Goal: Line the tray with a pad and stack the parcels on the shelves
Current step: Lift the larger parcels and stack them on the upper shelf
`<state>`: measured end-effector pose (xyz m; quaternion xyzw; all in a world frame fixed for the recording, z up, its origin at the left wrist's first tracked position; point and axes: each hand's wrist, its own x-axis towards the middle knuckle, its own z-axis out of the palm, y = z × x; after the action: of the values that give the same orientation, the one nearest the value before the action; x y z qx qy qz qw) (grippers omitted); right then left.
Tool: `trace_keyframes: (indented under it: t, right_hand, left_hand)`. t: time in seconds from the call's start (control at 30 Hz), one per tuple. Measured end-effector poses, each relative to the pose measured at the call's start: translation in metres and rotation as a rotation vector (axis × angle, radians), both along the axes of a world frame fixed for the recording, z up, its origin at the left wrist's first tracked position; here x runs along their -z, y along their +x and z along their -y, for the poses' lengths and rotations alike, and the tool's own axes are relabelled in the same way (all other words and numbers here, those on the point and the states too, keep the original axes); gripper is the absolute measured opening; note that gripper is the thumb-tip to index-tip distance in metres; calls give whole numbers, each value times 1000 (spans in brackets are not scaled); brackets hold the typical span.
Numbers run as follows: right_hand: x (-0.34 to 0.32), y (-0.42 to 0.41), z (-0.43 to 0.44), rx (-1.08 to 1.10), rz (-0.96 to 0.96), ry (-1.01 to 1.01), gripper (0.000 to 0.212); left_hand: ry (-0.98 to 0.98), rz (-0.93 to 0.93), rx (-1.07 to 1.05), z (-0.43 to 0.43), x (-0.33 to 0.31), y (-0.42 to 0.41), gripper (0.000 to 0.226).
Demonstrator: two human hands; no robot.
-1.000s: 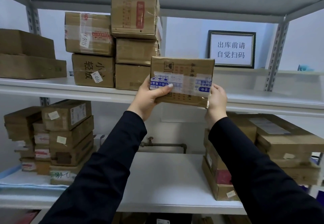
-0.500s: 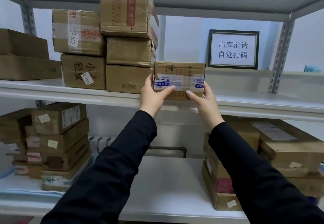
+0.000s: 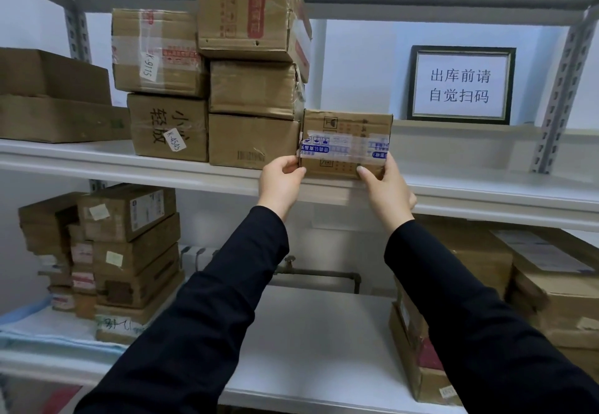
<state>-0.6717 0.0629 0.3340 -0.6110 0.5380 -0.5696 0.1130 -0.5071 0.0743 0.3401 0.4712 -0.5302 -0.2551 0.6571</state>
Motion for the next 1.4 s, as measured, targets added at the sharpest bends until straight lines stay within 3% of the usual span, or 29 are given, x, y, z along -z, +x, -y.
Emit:
trace_keyframes:
  t: [0.17,0.33,0.43,0.57,0.7,0.87,0.93,1.03,1.17,1.4]
  right_hand:
    - [-2,1,0,15,-26,49,38]
    - [3,8,-9,38,108,-28,65]
    - [9,12,-14,-62,89,-86,64]
    - [8,8,-20,-199,-30,-3,62]
    - [11,2,-35,-264,-21,39,60]
    - [28,-5,-55,-201,146,163,44]
    - [38,-11,-60,-244,124,243,31]
    - [51,-31,-64,-340,49,335,28]
    - [63,-70,-57,-342,4,366,26]
    - [69,-160,-25,-134,-67,300,28]
  left_hand:
    - [8,-35,5,-2,2,-7,39]
    - [41,-72,28,-7,1,-11,44]
    - [62,-59,64,-12,1,-13,49]
    - [108,-71,152,-19,1,-16,58]
    - [132,-106,213,-29,4,-20,61]
    - [159,-267,158,-45,14,-31,47]
    - [236,-384,176,-49,22,-37,31]
    - [336,-500,279,-53,36,-54,15]
    - [363,-486,344,-45,52,-85,11]
    - [470,-528,374,-14,78,-158,16]
